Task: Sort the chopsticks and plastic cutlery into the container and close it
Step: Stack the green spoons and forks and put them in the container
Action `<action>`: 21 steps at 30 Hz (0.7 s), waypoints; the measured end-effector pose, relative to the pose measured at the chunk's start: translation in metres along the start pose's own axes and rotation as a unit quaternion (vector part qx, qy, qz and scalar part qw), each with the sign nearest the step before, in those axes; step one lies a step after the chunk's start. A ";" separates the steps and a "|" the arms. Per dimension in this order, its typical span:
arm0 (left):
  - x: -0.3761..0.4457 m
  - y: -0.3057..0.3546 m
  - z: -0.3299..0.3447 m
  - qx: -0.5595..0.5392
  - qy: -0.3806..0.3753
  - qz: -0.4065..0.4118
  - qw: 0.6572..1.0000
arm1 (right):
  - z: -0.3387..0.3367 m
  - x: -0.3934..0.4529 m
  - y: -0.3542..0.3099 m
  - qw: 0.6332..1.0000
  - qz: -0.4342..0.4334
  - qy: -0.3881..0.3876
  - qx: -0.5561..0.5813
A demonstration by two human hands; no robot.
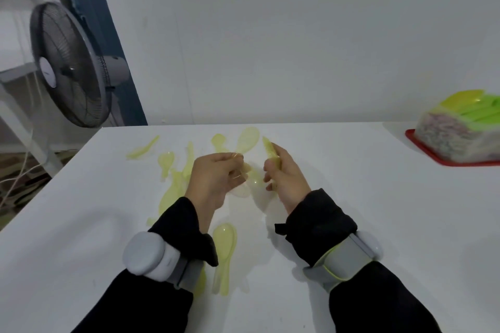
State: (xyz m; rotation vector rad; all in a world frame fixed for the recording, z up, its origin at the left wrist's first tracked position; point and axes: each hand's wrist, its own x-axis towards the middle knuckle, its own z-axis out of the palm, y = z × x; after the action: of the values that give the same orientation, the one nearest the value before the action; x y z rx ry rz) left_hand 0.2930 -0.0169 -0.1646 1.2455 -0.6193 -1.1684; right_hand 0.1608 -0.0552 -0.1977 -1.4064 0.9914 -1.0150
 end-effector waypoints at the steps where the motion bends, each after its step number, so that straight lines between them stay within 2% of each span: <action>1: 0.000 0.001 0.000 -0.051 0.006 -0.034 0.998 | 0.001 -0.001 0.001 0.998 -0.042 -0.021 -0.039; 5: -0.001 0.006 -0.003 -0.127 0.014 -0.121 0.984 | 0.002 -0.004 0.001 0.984 -0.118 -0.088 -0.101; 10: -0.004 0.012 -0.007 -0.162 0.012 -0.183 0.969 | 0.006 -0.007 0.005 0.962 -0.125 -0.100 -0.220; 13: -0.005 0.010 -0.006 -0.176 0.013 -0.204 0.963 | 0.017 -0.014 -0.004 0.940 -0.192 -0.070 -0.272; 16: -0.005 0.006 0.000 -0.181 0.012 -0.223 0.958 | 0.020 -0.015 -0.002 0.932 -0.233 -0.040 -0.274; 21: -0.004 0.002 0.005 -0.165 0.022 -0.199 0.966 | 0.021 -0.012 0.004 0.926 -0.282 -0.046 -0.246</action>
State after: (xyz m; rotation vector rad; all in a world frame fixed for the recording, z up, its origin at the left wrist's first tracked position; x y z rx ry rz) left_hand 0.2877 -0.0159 -0.1608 1.1305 -0.1267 -1.5018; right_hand 0.1769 -0.0378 -0.2030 -2.2234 0.8138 -1.1367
